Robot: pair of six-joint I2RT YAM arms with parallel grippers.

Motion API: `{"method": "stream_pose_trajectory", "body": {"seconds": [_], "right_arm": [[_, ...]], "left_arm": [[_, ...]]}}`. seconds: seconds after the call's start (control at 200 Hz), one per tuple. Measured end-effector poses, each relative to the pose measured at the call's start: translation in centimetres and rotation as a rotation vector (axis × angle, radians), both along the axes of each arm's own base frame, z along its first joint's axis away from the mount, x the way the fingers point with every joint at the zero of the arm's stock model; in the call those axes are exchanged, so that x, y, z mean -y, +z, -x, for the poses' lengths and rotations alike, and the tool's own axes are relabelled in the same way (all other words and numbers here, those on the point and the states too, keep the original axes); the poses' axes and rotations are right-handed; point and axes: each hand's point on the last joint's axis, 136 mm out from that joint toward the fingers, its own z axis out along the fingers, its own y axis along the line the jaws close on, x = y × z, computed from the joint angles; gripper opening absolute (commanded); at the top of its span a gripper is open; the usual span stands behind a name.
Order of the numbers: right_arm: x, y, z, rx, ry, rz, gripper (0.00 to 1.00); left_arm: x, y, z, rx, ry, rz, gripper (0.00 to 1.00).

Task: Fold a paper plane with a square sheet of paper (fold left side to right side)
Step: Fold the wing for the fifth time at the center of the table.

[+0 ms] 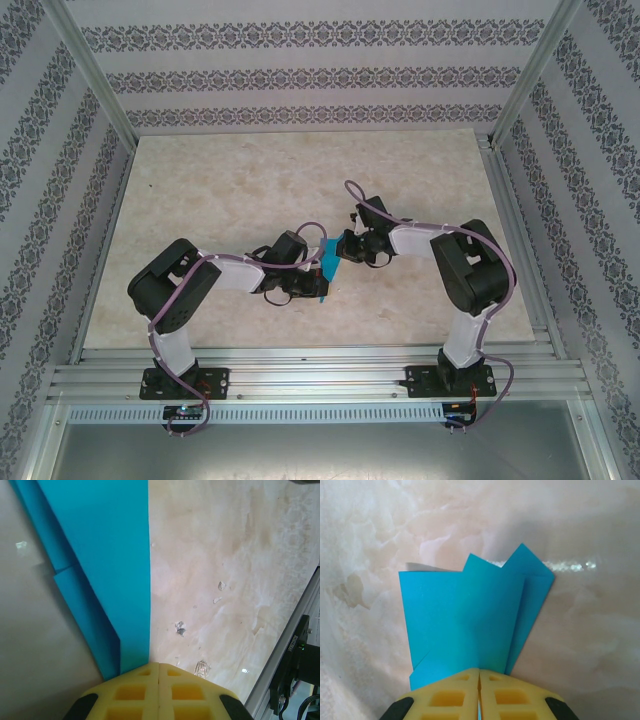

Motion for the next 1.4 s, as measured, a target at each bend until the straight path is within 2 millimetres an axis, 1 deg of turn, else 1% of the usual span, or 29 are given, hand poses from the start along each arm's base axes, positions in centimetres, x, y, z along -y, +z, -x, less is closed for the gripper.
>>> {"method": "stream_pose_trajectory", "body": {"seconds": [0.09,0.175,0.23,0.365,0.445,0.609,0.659,0.734,0.814,0.864,0.934,0.989,1.059,1.144,1.189,1.289,1.399], "right_arm": [[0.1,0.0,-0.5,-0.01,0.003,-0.009,0.09],[0.6,0.1,-1.4,-0.004,-0.007,-0.008,0.09],[1.3,0.2,-2.5,0.013,-0.027,0.001,0.09],[3.5,0.3,-5.4,0.061,-0.091,0.045,0.09],[4.4,0.2,-6.7,0.077,-0.115,0.062,0.09],[4.8,0.4,-7.2,0.094,-0.117,0.074,0.1],[5.3,0.7,-7.4,0.105,-0.125,0.092,0.11],[5.9,2.2,-7.7,0.135,-0.143,0.097,0.12],[6.1,5.0,-7.4,0.194,-0.152,0.076,0.13],[5.9,6.8,-6.7,0.232,-0.15,0.056,0.13],[4.4,8.5,-5.4,0.269,-0.132,0.017,0.13],[2.8,8.9,-4.1,0.273,-0.107,-0.015,0.13],[0.5,8.1,-2.4,0.248,-0.072,-0.047,0.13],[-1.8,6.1,-0.1,0.185,-0.035,-0.059,0.13],[-2.6,5.1,0.6,0.157,-0.023,-0.06,0.13],[-3.5,2.8,1.1,0.108,-0.023,-0.049,0.12],[-3.1,0.3,1.3,0.058,-0.041,-0.011,0.12]], "left_arm": [[0.0,0.0,-0.1,0.009,0.004,0.001,0.05],[0.0,0.0,-0.1,0.01,0.004,0.002,0.05],[0.0,0.0,-0.1,0.01,0.004,0.002,0.05],[0.0,0.0,-0.2,0.014,0.006,0.003,0.05],[-0.1,0.0,-0.1,0.015,0.006,0.004,0.05],[-0.1,0.0,-0.1,0.015,0.006,0.004,0.05],[-0.1,0.0,-0.1,0.015,0.006,0.004,0.05],[-0.1,0.0,-0.1,0.015,0.006,0.004,0.05],[-0.1,0.0,-0.1,0.015,0.007,0.004,0.05],[-0.1,0.0,-0.1,0.015,0.007,0.004,0.06],[0.0,0.0,-0.2,0.014,0.008,0.005,0.06],[0.0,0.0,-0.2,0.014,0.008,0.005,0.05],[0.0,0.0,-0.2,0.014,0.008,0.005,0.06],[0.0,0.0,-0.2,0.014,0.008,0.005,0.06],[0.0,0.1,-0.2,0.014,0.008,0.005,0.06],[0.0,0.0,-0.2,0.014,0.008,0.005,0.06],[-0.1,0.1,-0.1,0.014,0.008,0.004,0.06]]}}
